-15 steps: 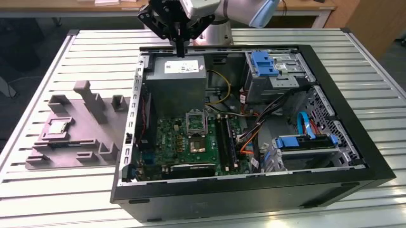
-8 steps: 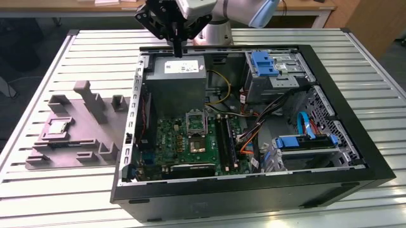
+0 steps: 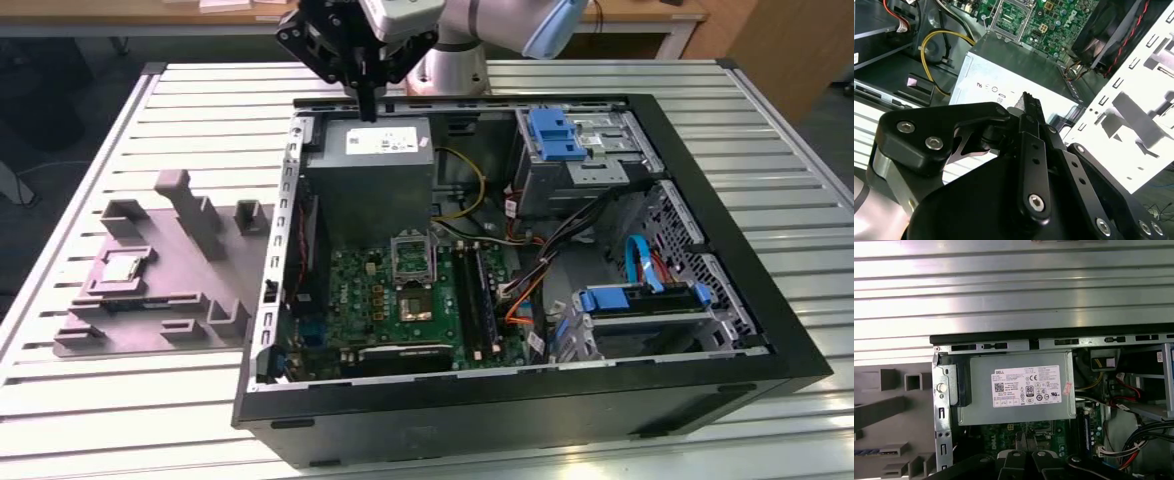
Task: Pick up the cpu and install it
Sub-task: 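Reach for the cpu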
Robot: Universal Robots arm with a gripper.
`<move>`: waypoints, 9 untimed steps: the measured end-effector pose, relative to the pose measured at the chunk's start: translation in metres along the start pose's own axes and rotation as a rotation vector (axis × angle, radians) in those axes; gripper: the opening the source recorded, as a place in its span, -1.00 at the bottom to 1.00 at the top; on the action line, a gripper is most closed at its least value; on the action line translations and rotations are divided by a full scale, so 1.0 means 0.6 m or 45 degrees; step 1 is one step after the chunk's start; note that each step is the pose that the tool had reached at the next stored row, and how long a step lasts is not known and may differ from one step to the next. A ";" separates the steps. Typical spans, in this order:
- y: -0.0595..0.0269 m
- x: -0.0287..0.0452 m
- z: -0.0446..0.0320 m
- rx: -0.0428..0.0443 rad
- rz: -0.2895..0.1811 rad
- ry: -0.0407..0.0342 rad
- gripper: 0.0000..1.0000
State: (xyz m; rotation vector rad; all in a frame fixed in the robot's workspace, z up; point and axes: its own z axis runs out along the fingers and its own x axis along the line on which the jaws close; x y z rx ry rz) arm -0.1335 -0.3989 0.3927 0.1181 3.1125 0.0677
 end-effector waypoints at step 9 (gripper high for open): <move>-0.001 0.008 0.000 0.000 0.000 0.0000 -0.79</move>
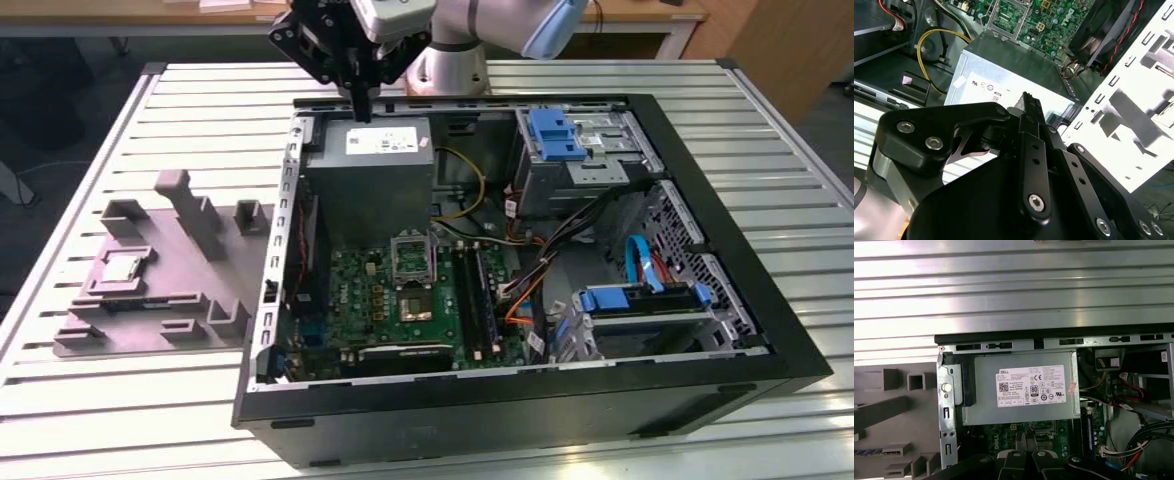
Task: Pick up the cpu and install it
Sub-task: 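Reach for the cpu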
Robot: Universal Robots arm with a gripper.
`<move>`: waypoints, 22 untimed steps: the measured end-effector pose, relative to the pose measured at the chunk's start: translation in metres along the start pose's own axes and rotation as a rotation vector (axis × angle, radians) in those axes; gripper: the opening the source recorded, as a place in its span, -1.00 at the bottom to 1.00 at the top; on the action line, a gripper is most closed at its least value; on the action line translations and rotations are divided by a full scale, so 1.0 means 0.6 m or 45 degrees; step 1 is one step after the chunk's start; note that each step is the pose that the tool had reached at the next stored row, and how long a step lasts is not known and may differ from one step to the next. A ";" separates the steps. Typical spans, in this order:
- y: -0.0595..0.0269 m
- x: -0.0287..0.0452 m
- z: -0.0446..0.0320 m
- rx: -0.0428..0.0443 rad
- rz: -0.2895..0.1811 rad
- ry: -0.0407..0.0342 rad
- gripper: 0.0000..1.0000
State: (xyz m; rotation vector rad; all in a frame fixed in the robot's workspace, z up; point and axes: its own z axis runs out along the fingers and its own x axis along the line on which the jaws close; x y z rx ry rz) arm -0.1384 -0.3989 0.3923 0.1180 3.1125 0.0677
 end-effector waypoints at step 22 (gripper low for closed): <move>-0.001 0.009 0.000 0.000 0.000 0.0000 -0.79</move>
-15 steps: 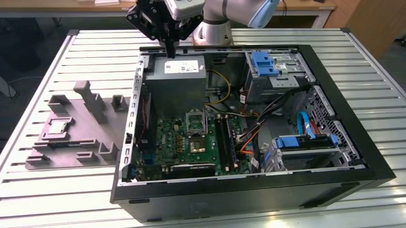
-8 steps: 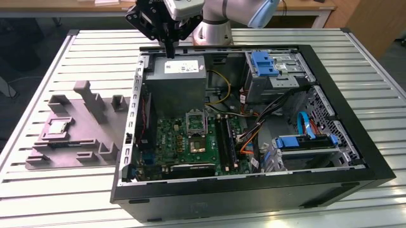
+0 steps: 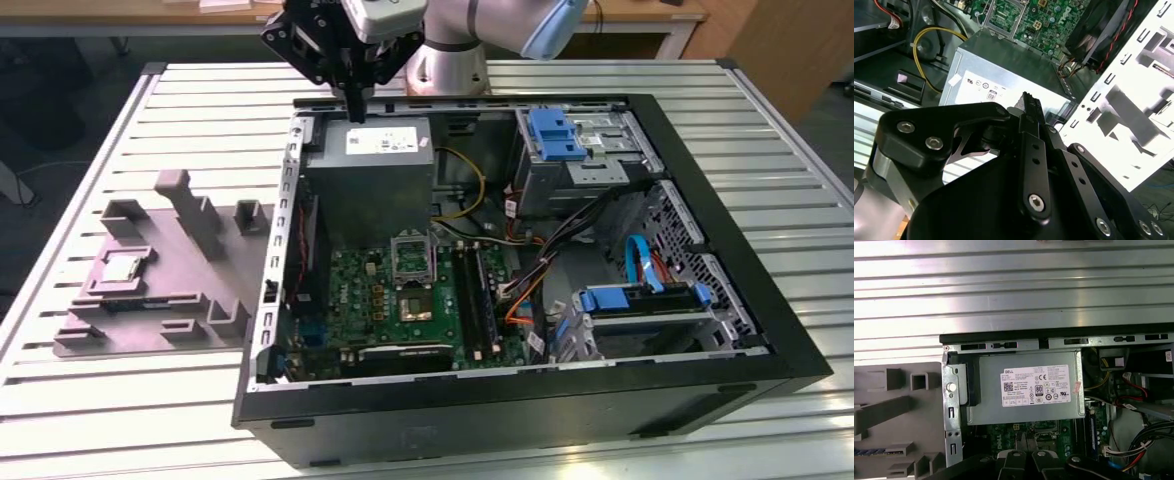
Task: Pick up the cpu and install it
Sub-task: 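Reach for the cpu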
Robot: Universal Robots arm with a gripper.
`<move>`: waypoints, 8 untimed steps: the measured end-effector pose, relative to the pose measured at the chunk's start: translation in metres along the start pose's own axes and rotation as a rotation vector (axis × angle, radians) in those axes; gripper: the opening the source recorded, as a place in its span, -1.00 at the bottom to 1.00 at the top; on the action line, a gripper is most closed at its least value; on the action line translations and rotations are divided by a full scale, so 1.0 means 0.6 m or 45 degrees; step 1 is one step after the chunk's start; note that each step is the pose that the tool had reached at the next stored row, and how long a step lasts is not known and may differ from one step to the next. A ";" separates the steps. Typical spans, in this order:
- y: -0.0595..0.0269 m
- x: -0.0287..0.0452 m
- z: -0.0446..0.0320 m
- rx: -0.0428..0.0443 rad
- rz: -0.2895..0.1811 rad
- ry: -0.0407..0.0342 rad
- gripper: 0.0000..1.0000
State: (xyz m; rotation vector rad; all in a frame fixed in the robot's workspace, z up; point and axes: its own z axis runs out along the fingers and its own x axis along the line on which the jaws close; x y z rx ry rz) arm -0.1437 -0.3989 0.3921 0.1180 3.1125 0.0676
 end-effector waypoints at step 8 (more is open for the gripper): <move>0.000 0.003 0.000 0.000 0.000 0.0000 -0.79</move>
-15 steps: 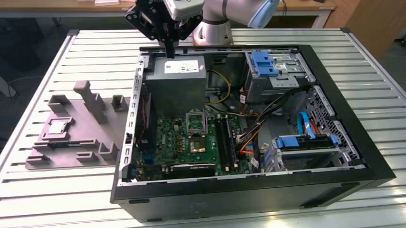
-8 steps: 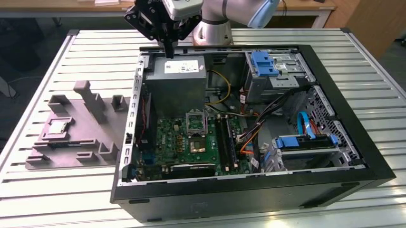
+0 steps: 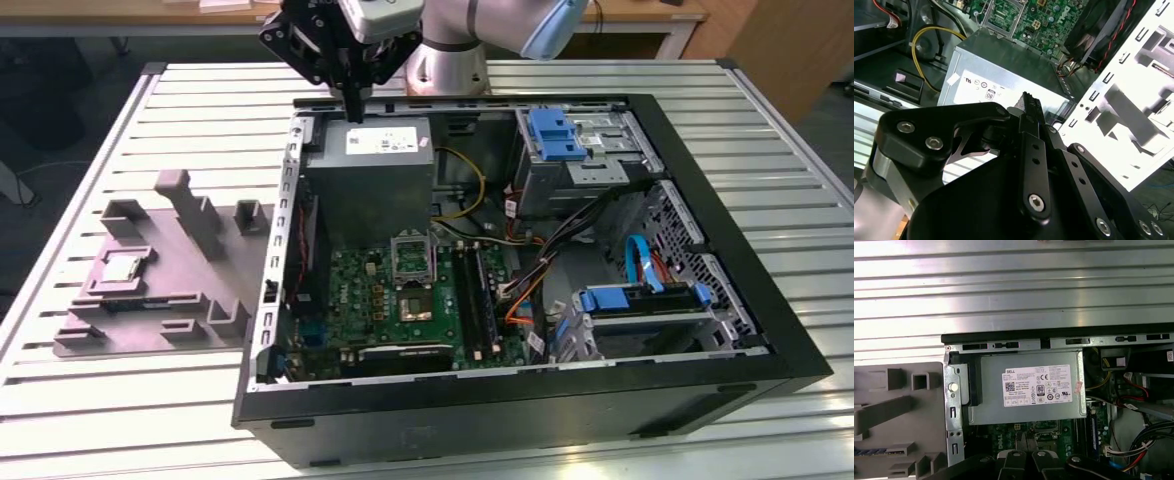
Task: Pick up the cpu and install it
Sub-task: 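Reach for the cpu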
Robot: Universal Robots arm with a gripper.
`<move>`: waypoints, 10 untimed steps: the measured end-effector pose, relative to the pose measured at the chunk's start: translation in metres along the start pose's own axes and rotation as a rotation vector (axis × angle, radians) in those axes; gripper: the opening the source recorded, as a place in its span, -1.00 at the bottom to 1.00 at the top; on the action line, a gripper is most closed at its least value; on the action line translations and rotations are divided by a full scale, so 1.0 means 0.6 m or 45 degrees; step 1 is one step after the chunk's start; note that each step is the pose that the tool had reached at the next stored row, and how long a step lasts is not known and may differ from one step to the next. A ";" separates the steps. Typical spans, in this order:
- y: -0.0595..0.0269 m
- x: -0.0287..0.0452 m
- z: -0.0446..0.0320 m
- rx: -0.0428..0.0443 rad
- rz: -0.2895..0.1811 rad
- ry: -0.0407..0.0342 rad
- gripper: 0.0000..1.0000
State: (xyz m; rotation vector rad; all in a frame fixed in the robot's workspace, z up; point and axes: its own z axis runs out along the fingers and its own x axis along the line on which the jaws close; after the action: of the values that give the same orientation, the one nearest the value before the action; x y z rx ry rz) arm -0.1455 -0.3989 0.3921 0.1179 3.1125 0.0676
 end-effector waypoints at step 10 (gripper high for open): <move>0.000 0.003 0.001 0.000 0.000 0.0000 -0.79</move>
State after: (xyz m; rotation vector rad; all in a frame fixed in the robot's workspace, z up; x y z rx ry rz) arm -0.1474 -0.3989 0.3913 0.1180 3.1125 0.0676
